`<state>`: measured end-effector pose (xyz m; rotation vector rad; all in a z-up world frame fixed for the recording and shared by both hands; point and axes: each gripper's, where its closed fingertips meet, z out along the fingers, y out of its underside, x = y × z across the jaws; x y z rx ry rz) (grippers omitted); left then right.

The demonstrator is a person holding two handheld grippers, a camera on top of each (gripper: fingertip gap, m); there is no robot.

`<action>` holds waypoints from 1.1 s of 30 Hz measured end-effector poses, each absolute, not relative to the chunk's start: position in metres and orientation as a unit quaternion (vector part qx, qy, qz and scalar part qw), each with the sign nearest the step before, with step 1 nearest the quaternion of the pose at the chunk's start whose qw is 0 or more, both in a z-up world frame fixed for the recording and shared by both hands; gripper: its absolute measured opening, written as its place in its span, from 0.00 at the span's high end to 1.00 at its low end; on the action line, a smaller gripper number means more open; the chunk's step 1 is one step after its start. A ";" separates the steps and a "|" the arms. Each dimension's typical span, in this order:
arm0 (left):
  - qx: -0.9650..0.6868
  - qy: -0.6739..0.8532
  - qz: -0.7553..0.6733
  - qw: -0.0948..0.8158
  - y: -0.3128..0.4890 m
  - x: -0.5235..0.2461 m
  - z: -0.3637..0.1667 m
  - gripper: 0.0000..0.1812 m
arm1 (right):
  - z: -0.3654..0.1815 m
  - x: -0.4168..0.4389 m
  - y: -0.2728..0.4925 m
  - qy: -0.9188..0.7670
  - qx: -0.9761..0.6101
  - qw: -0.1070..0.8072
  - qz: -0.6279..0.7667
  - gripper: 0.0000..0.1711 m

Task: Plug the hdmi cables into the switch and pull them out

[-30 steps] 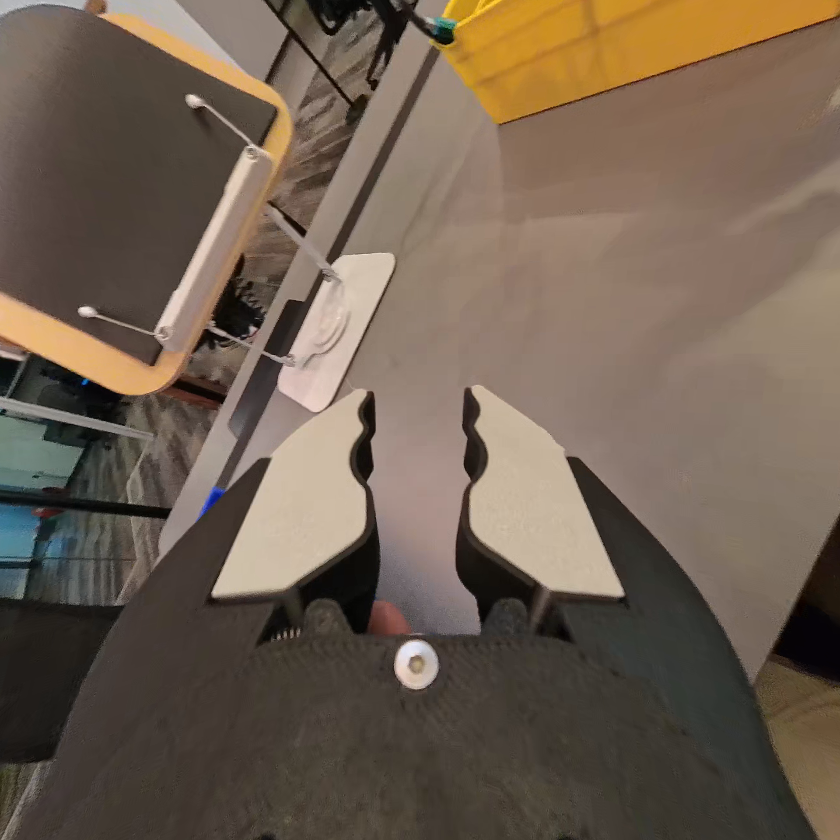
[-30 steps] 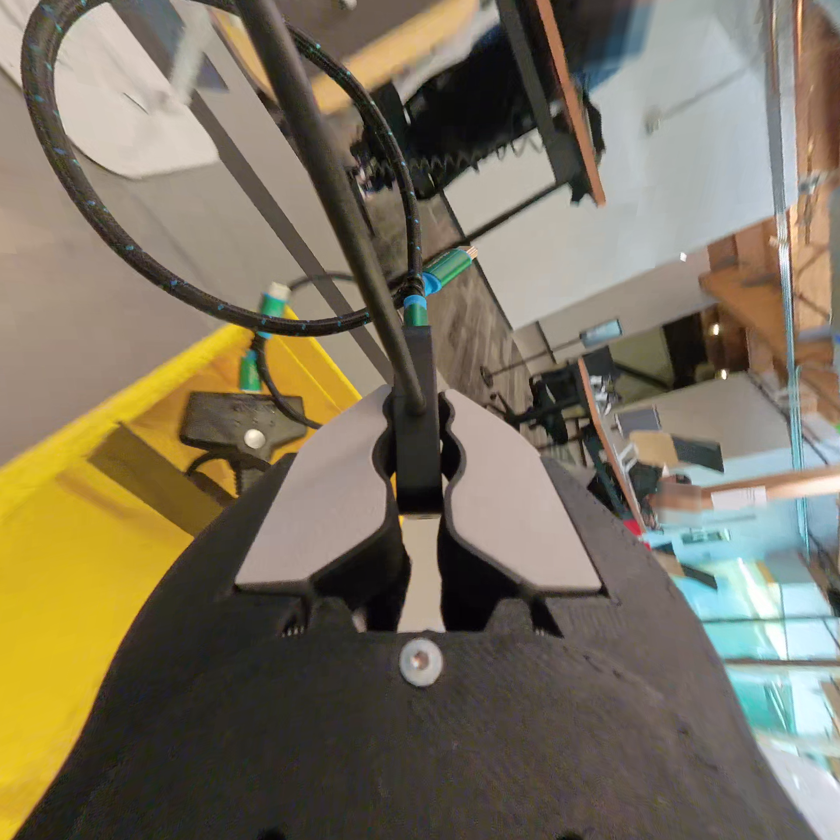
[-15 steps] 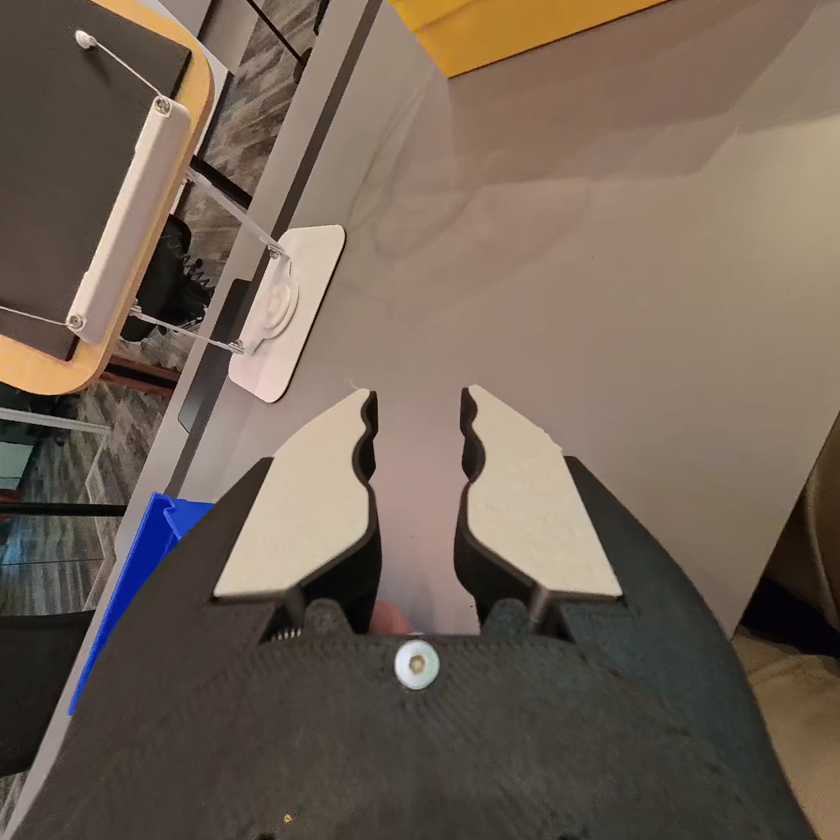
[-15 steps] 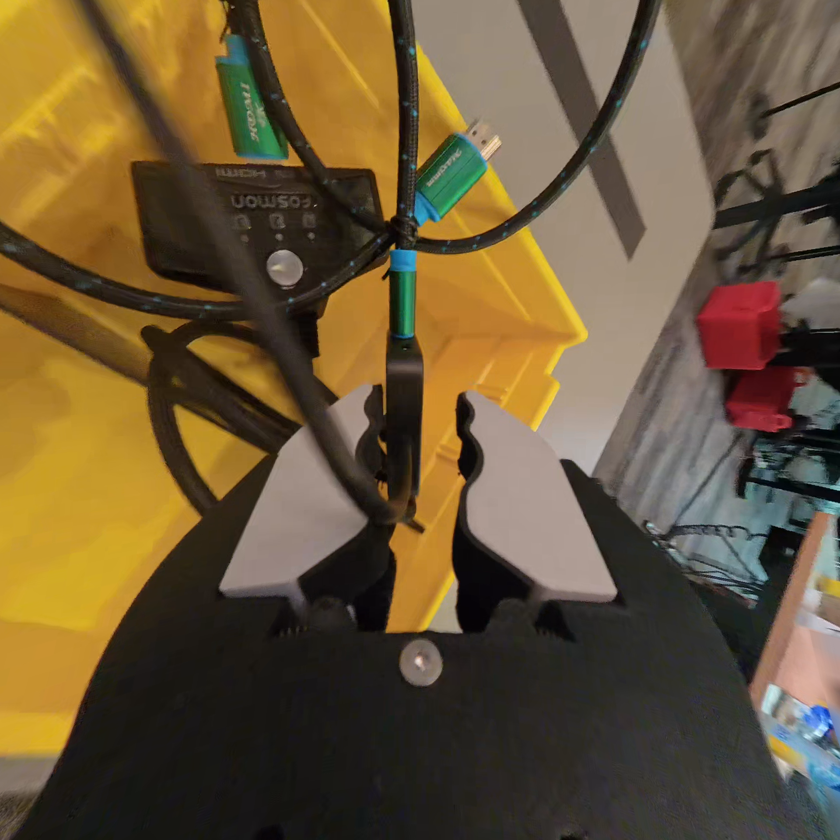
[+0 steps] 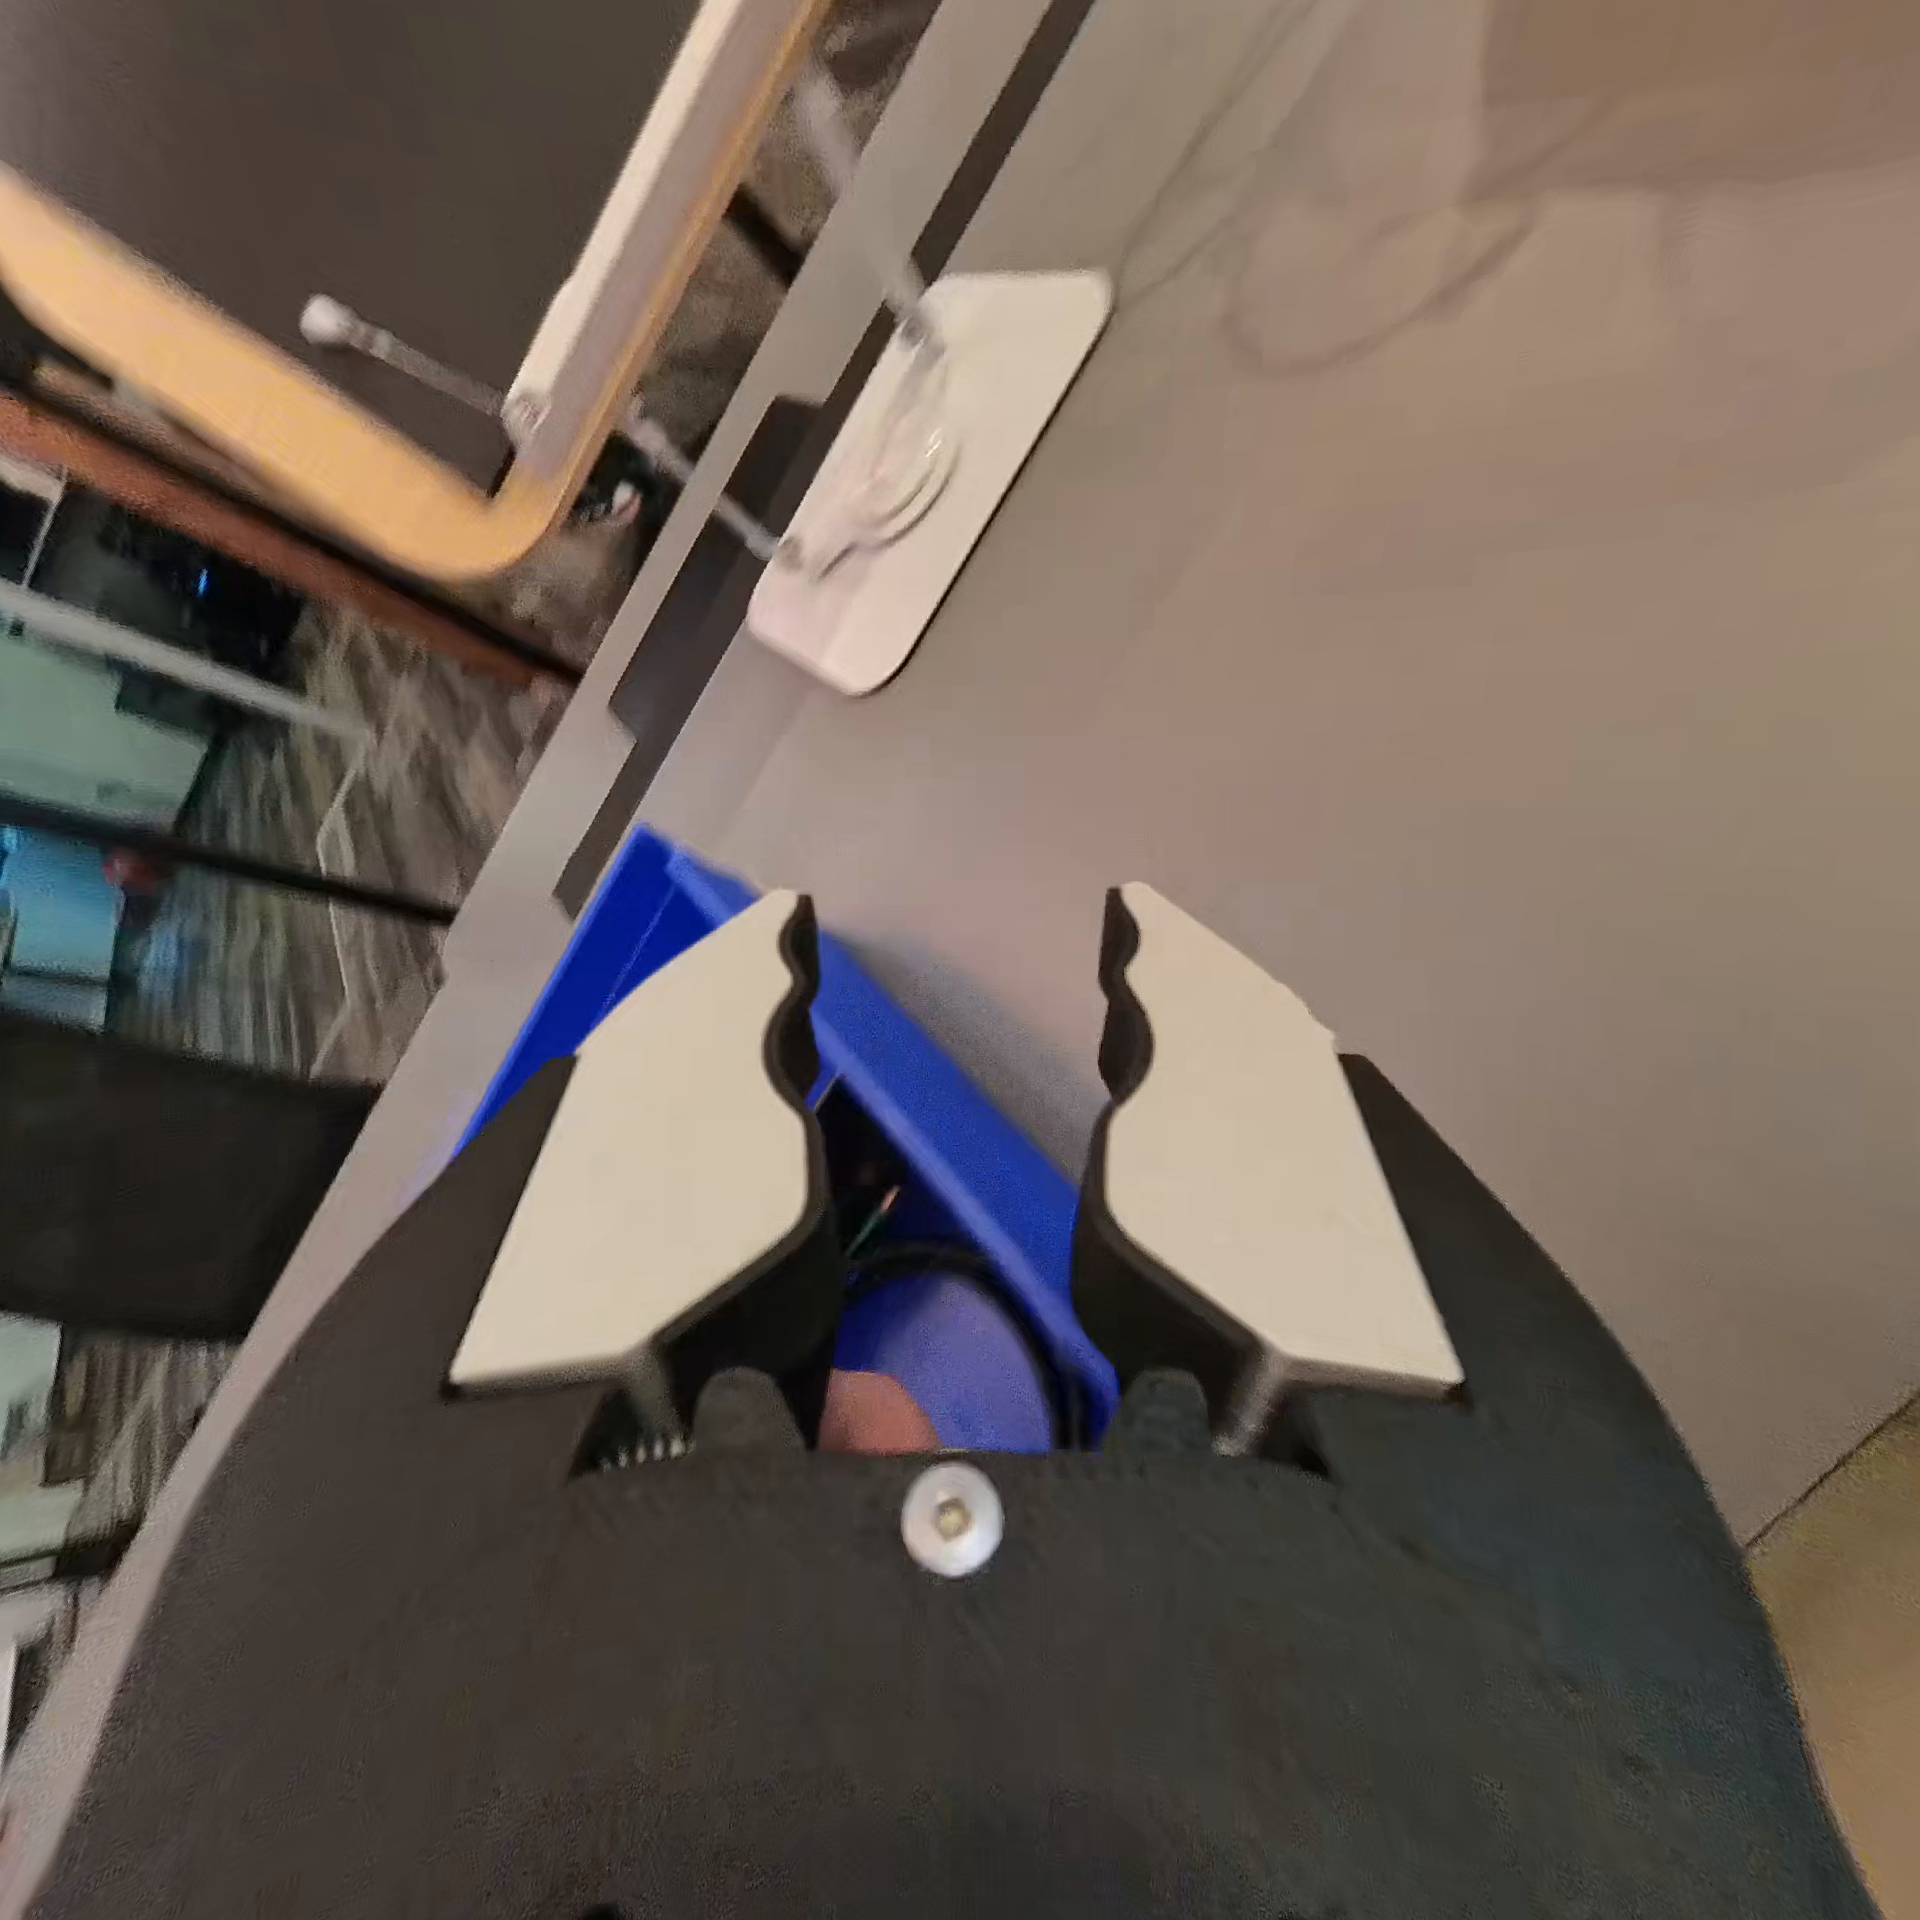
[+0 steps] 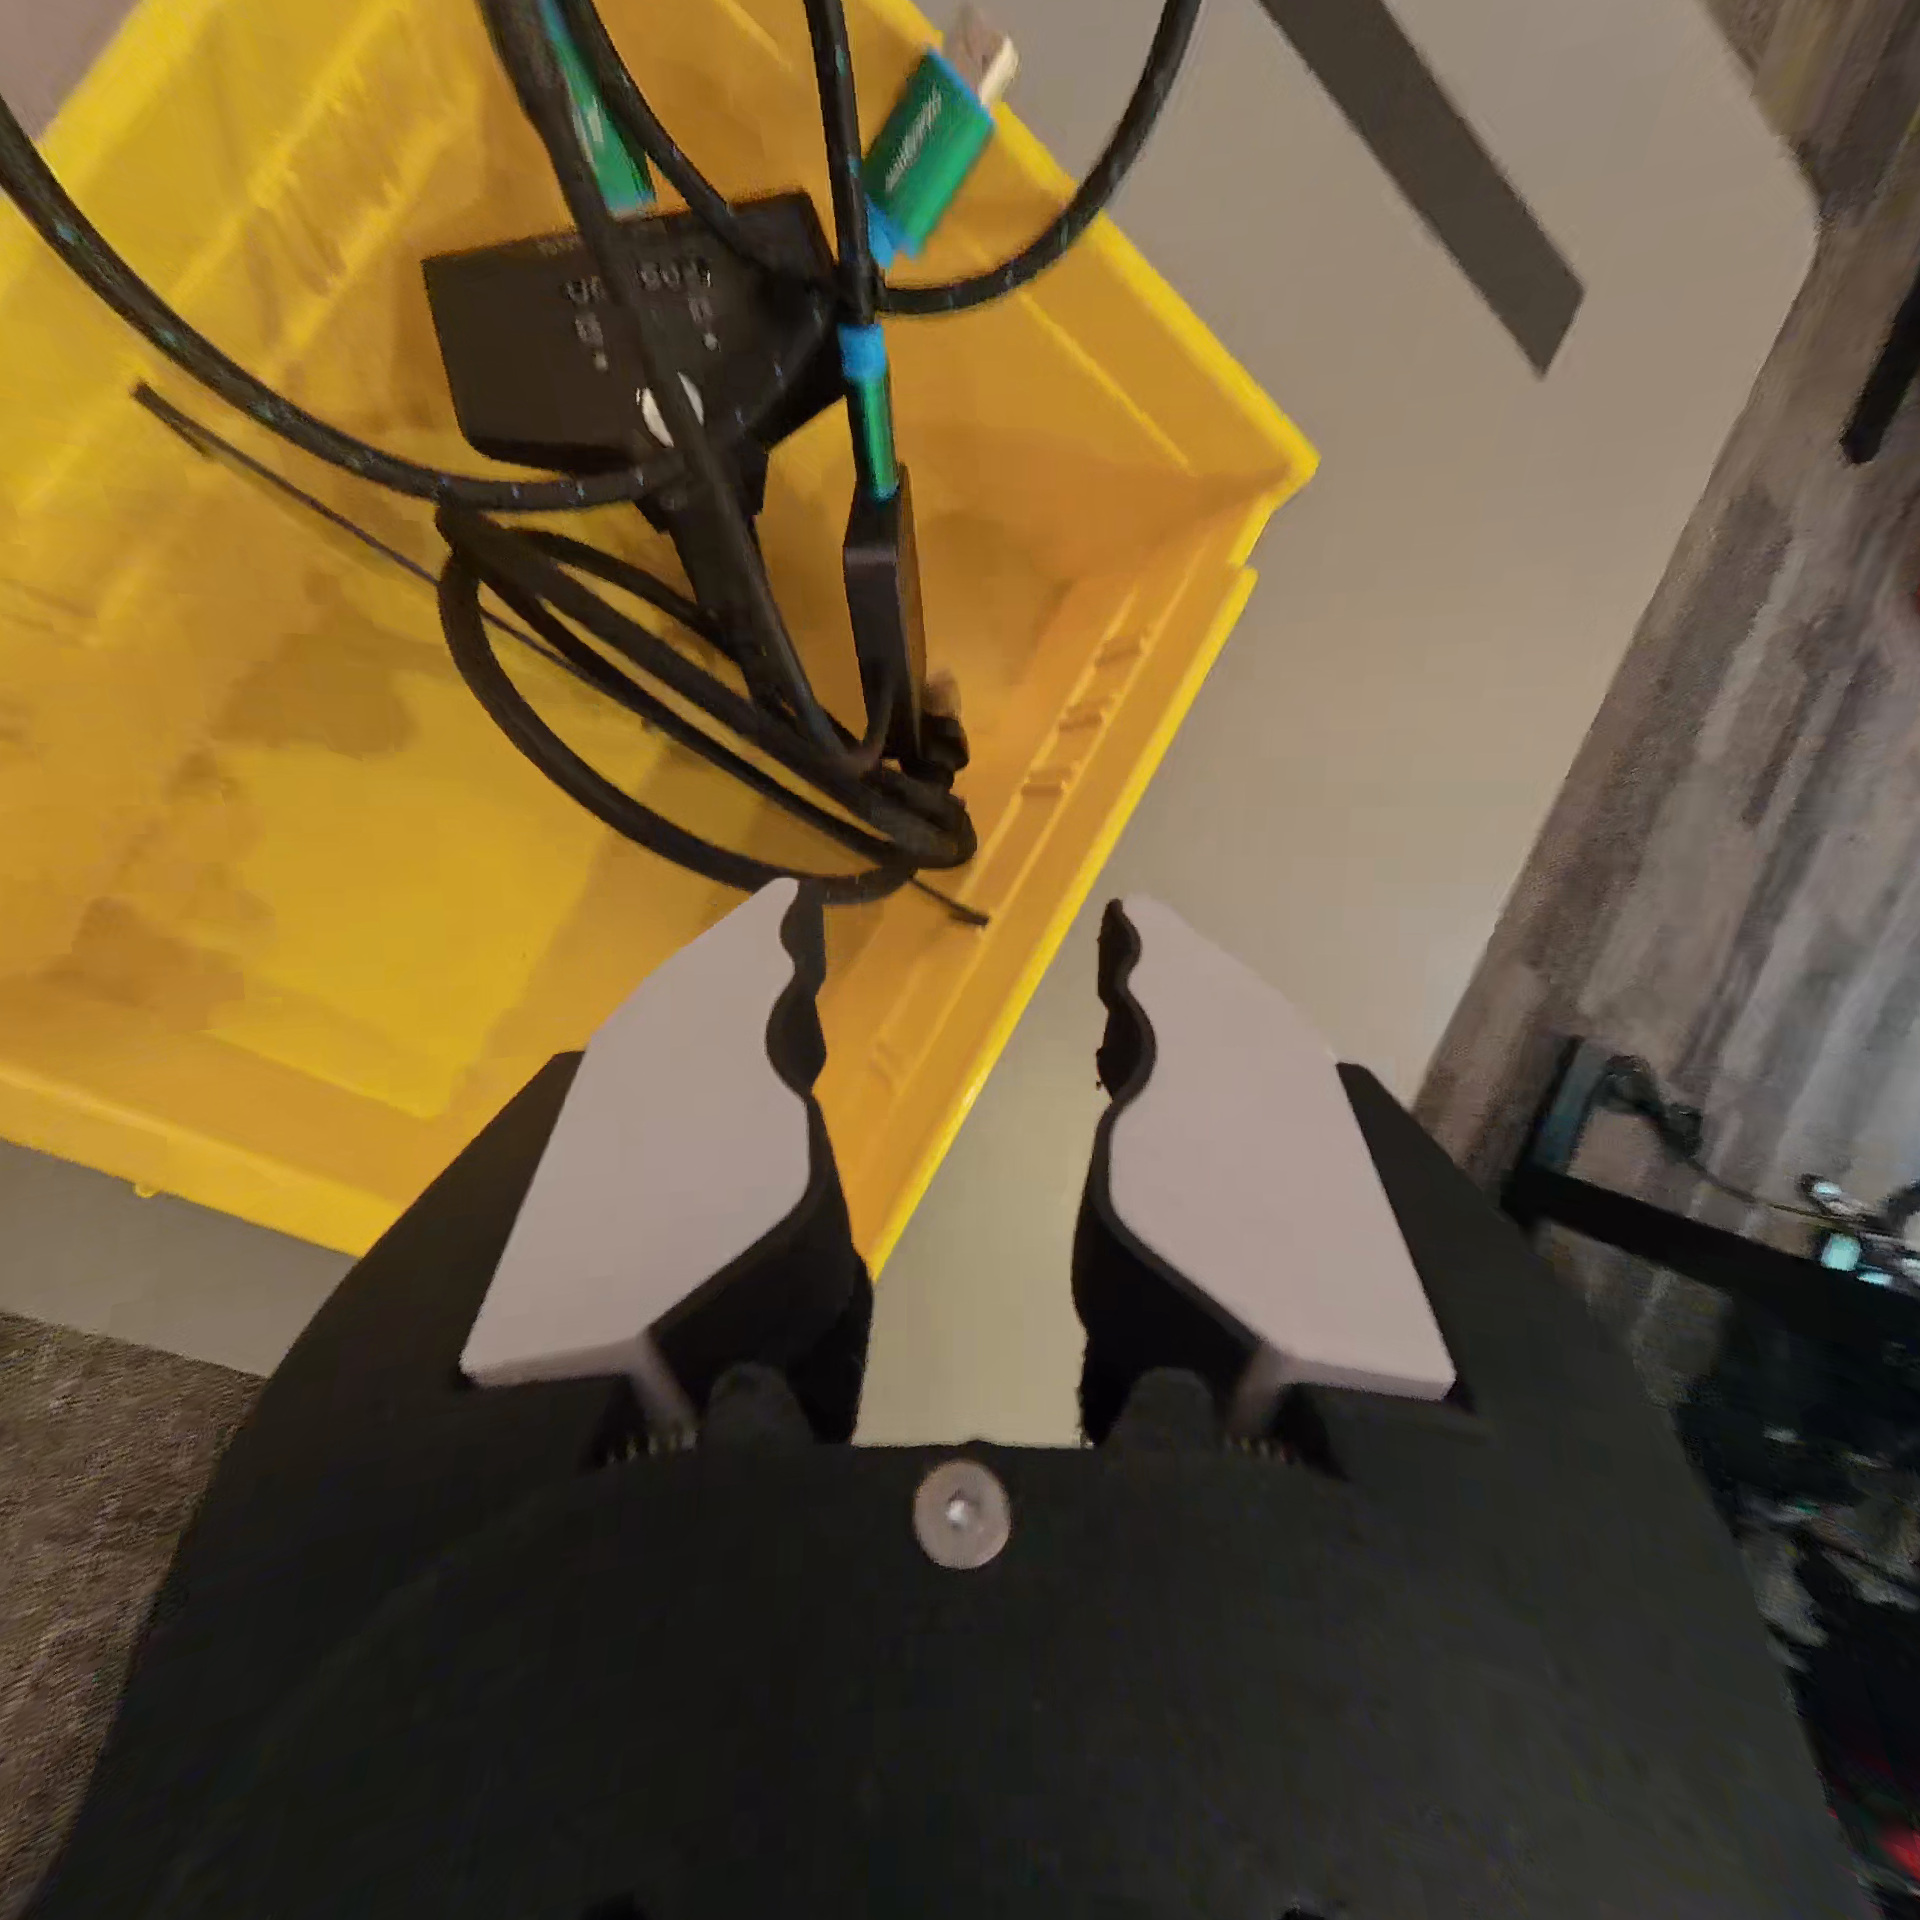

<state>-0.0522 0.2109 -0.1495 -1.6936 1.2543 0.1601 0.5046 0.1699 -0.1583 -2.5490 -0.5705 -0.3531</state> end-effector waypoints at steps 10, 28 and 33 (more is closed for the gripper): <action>-0.856 0.299 0.127 0.403 0.244 -0.275 -0.184 0.53 | -0.228 0.520 0.119 -0.144 -0.966 0.216 0.003 0.65; -0.899 0.180 -0.063 0.395 0.252 -0.317 -0.238 0.97 | -0.253 0.502 0.117 -0.133 -0.969 0.202 0.041 0.84; -0.895 0.155 -0.094 0.408 0.250 -0.316 -0.233 0.98 | -0.253 0.466 0.122 -0.149 -0.964 0.210 0.059 0.89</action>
